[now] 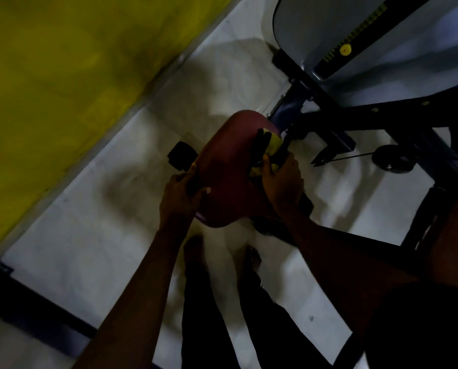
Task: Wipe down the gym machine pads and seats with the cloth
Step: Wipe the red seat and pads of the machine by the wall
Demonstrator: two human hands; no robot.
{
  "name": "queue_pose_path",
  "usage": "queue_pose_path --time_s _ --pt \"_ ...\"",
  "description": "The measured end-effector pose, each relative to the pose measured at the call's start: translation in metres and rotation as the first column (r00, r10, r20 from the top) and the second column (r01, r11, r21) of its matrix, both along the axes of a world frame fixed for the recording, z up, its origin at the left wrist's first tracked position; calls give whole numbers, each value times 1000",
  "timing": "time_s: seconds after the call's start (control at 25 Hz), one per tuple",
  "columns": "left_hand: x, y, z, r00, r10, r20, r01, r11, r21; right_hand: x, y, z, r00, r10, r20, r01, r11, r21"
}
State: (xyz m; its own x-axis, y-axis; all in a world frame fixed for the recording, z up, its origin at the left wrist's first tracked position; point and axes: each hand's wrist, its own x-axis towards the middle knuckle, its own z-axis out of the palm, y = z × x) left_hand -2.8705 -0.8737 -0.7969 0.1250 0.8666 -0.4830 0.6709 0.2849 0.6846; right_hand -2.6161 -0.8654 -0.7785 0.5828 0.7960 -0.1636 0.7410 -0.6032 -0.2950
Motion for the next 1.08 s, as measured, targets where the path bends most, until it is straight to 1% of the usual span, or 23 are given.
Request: queue_pose_path --time_s 0.08,0.2,0.28,0.32,0.36,0.4,0.44,0.48,0.52,0.56,0.6,0.68,0.72,0.8,0.84,0.92,1.0,1.08 --pt "0 2 0 1000 -9 -15 9 1000 -9 -7 -32 2 997 -67 35 66 997 36" --pt "-2 3 2 999 -15 -32 15 1000 -10 -29 -78 2 979 -116 169 96 987 126" --pt "-3 3 2 999 -37 -38 37 999 -10 -50 -91 0 980 -132 146 107 981 163" --pt "-3 5 2 999 -37 -34 36 999 -18 -60 -91 -1 986 -114 125 94 984 154" --pt "-3 6 3 1000 -24 -14 24 999 -27 -68 -90 -3 992 -48 116 34 992 125" --pt "-4 6 6 1000 13 19 -13 999 -40 -73 -90 -5 992 59 112 -69 994 90" --pt "-8 6 8 993 93 76 -89 995 -54 -73 -91 -7 976 181 119 -190 980 63" --pt "-14 5 11 963 218 159 -204 974 -99 -69 -89 -8 953 276 121 -284 957 52" --pt "-19 3 13 900 358 248 -319 930 -184 -61 -88 -6 931 341 126 -349 936 45" --pt "-25 0 14 828 471 305 -396 875 -277 -51 -91 -5 904 402 146 -411 911 37" --pt "-29 -1 14 764 549 339 -438 827 -354 -40 -96 -4 862 473 181 -484 875 19" --pt "-35 1 12 692 624 364 -461 769 -443 -25 -106 -3 752 618 230 -623 780 -58" --pt "-37 4 12 692 623 363 -452 767 -455 -23 -108 -4 708 666 235 -664 741 -99" --pt "-44 8 10 727 589 352 -420 788 -450 -27 -102 -8 632 740 231 -736 666 -122" --pt "-47 10 9 743 566 357 -392 800 -454 -30 -98 -9 568 792 225 -789 601 -124" --pt "-53 10 11 758 525 387 -331 821 -465 -34 -90 -10 374 895 244 -900 414 -138" --pt "-53 10 12 758 512 404 -315 830 -461 -43 -86 -12 171 945 279 -965 218 -147" --pt "-53 11 15 732 537 420 -327 816 -476 -60 -80 -19 29 952 304 -990 69 -121"
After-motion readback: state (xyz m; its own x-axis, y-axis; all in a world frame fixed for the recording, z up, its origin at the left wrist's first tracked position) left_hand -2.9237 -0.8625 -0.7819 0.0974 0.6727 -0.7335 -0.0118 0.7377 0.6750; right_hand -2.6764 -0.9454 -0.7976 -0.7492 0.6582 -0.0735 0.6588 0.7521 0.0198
